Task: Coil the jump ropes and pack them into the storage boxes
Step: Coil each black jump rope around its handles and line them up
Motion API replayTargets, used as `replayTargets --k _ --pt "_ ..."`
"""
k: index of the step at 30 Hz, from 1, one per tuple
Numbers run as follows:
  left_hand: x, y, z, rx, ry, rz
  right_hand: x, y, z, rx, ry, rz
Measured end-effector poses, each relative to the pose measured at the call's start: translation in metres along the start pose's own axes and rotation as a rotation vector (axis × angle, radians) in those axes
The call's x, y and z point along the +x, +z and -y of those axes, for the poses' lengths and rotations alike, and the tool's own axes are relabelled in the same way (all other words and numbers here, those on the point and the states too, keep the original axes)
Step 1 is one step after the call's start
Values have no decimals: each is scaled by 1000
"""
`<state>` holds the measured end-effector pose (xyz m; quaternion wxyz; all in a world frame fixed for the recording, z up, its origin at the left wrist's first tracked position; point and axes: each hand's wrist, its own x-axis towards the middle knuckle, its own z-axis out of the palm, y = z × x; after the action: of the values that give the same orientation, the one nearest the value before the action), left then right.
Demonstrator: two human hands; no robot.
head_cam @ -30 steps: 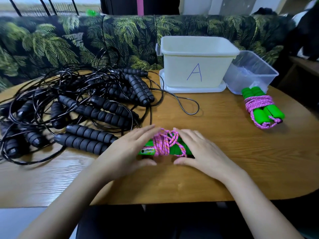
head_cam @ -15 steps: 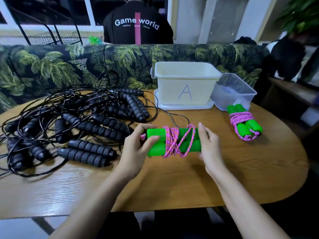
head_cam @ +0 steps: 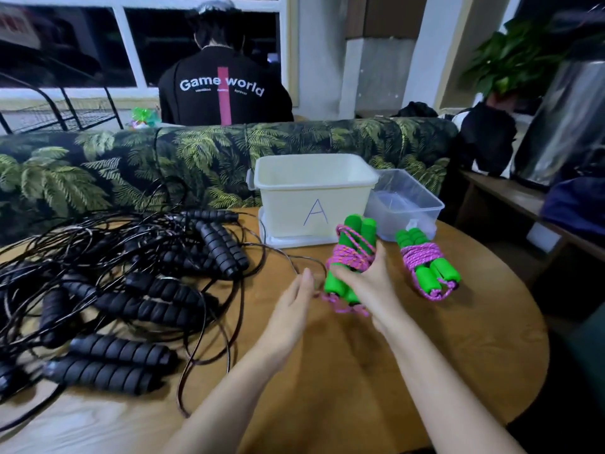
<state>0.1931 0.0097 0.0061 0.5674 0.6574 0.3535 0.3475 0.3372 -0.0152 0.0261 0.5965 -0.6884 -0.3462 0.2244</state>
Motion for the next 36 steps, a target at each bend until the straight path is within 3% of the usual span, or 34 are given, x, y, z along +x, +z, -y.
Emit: replayTargets --k 5,8,10,13,16,24,29,33,36 --pt "44 -38 37 822 172 -156 46 -48 -24 -763 -103 18" --pt "53 -46 59 1003 128 -167 50 -52 -39 -1251 -232 -27" --pt "54 -47 66 1035 146 -163 50 -53 -41 -1364 -206 -14" --pt "54 -48 67 1028 164 -171 56 -58 -51 -1369 -76 118" --pt "54 -49 69 1027 201 -181 68 -71 -57 -1334 26 127" --pt "52 -48 60 1047 151 -147 78 -82 -58 -1337 51 129" --pt "39 -59 29 1001 106 -6 67 -75 -42 -1384 5 103" --pt "11 -83 4 1010 146 -47 40 -39 -23 -1300 -214 95" --pt "0 -110 -2 988 151 -112 13 12 -6 -1108 -363 213"
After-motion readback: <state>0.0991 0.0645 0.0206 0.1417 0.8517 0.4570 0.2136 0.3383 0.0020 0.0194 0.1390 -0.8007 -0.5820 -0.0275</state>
